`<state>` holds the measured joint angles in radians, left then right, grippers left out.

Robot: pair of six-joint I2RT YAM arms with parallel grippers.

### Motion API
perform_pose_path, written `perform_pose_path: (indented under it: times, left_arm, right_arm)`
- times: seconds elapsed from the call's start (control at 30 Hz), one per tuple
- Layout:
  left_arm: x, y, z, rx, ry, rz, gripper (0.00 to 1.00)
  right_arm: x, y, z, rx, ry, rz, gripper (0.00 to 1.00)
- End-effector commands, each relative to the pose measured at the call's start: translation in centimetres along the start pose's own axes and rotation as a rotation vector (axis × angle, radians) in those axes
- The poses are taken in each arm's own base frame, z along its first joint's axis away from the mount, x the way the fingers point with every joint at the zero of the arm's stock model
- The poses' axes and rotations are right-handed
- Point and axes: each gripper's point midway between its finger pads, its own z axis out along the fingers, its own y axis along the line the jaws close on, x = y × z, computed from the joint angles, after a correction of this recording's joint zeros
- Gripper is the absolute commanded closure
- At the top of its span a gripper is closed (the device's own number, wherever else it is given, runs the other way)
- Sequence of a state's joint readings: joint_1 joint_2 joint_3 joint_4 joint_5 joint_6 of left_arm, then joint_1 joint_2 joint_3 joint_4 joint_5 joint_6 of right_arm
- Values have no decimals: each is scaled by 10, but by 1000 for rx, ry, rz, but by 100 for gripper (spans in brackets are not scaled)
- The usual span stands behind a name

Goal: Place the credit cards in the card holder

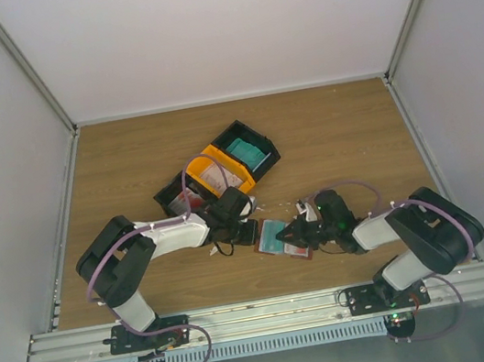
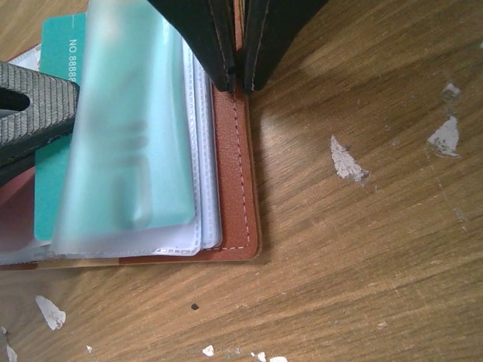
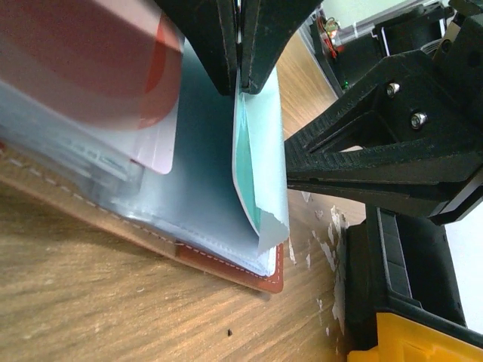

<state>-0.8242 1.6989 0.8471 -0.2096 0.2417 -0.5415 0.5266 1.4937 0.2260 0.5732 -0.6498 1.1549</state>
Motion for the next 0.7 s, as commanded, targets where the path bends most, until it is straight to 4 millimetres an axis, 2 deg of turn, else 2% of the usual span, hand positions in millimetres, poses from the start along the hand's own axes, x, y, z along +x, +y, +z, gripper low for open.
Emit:
perform_pose_path:
  times: [0.0, 0.17, 0.27, 0.43, 0.67]
  left_arm:
    - [21, -4, 8, 18, 57, 12, 92]
    - [22, -5, 8, 24, 60, 11, 92]
    - [22, -5, 8, 27, 60, 12, 92]
    - [22, -7, 6, 34, 58, 11, 92]
    - [20, -9, 2, 41, 47, 14, 92]
  right_arm:
    - [-8, -22, -4, 96, -90, 54, 99]
    - [-12, -18, -4, 87, -105, 57, 99]
    - [-13, -15, -2, 83, -104, 50, 96]
    - [-12, -10, -2, 74, -95, 40, 84]
    - [-15, 1, -18, 99, -150, 4, 62]
